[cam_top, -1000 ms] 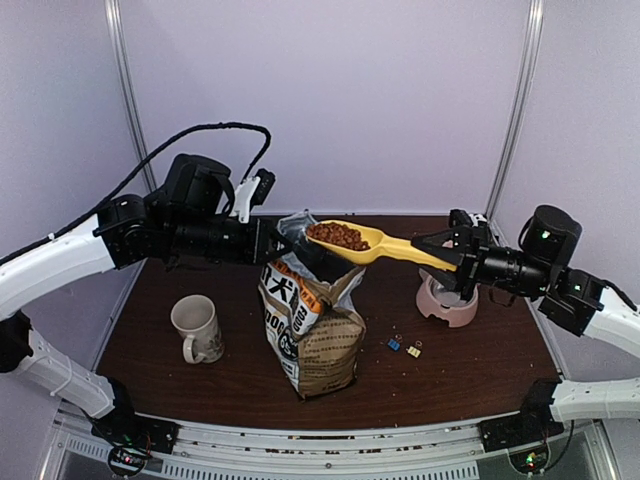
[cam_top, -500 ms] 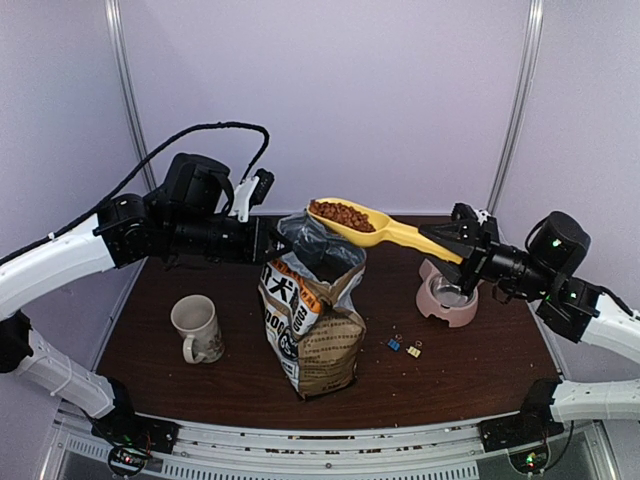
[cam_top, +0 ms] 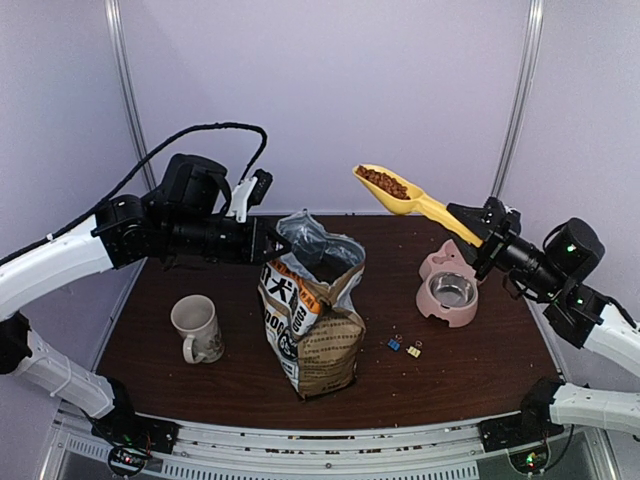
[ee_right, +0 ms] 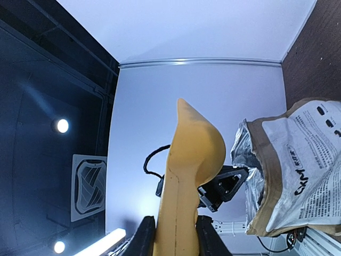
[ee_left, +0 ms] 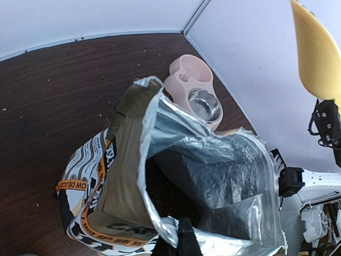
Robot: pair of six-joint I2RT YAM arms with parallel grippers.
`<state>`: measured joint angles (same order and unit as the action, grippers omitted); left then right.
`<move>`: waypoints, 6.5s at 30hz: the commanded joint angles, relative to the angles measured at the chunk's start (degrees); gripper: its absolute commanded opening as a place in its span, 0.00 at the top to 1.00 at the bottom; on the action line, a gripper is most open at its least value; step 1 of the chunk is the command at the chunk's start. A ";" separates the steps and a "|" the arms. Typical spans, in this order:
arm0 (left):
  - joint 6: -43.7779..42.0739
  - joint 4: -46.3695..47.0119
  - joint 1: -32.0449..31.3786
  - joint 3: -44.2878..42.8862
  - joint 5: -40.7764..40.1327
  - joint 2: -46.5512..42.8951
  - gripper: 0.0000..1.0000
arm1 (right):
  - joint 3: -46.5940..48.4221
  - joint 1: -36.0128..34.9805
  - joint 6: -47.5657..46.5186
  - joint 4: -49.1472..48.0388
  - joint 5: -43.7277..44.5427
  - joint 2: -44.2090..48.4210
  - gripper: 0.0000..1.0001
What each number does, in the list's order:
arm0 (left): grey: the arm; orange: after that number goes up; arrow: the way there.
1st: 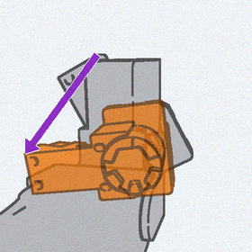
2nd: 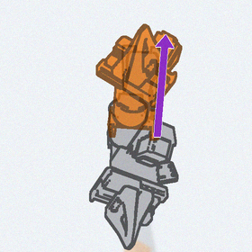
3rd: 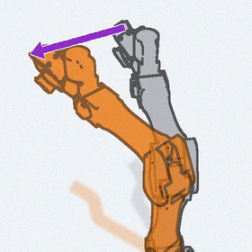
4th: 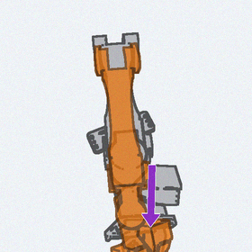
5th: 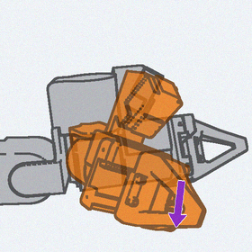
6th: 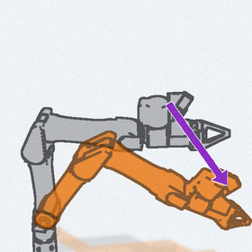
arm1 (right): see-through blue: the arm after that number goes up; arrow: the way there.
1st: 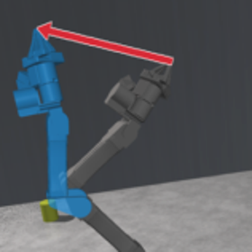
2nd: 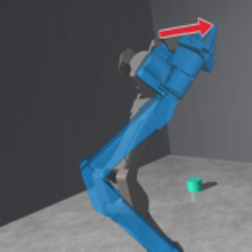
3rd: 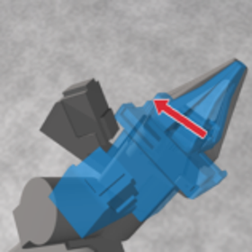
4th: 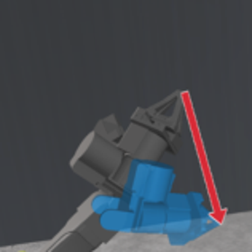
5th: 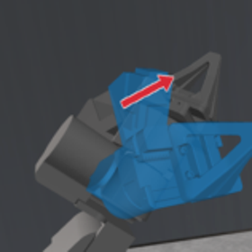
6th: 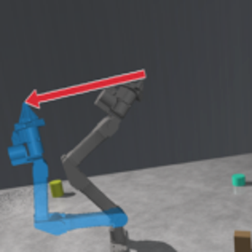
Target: Serve the pet food
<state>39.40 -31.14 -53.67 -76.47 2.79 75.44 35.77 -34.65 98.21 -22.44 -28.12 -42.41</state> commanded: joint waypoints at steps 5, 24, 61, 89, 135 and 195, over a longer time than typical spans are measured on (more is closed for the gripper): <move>-1.10 8.55 0.67 -0.35 1.03 -2.75 1.00 | -4.73 12.11 -2.46 4.82 0.94 4.71 0.91; -2.59 8.20 1.28 -0.50 2.41 -2.59 1.00 | -18.03 31.28 -10.36 23.29 -0.79 17.72 0.91; -4.55 7.84 3.13 -1.21 4.10 -2.04 1.00 | -5.23 32.46 -36.35 52.78 10.28 9.00 0.90; -6.79 8.66 3.31 -1.43 6.61 -3.10 1.00 | 21.90 32.12 -68.34 78.64 13.28 -11.29 0.90; -15.35 8.15 1.18 -5.74 12.71 1.63 1.00 | 85.94 -24.39 -65.69 108.89 32.50 -59.40 0.92; -11.53 8.98 1.37 4.48 4.84 -7.62 1.00 | 10.73 -7.68 -9.46 4.82 -12.89 -20.34 0.94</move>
<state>27.14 -30.33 -52.51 -71.55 9.26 70.48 47.86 -43.00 86.50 -11.42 -41.08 -66.00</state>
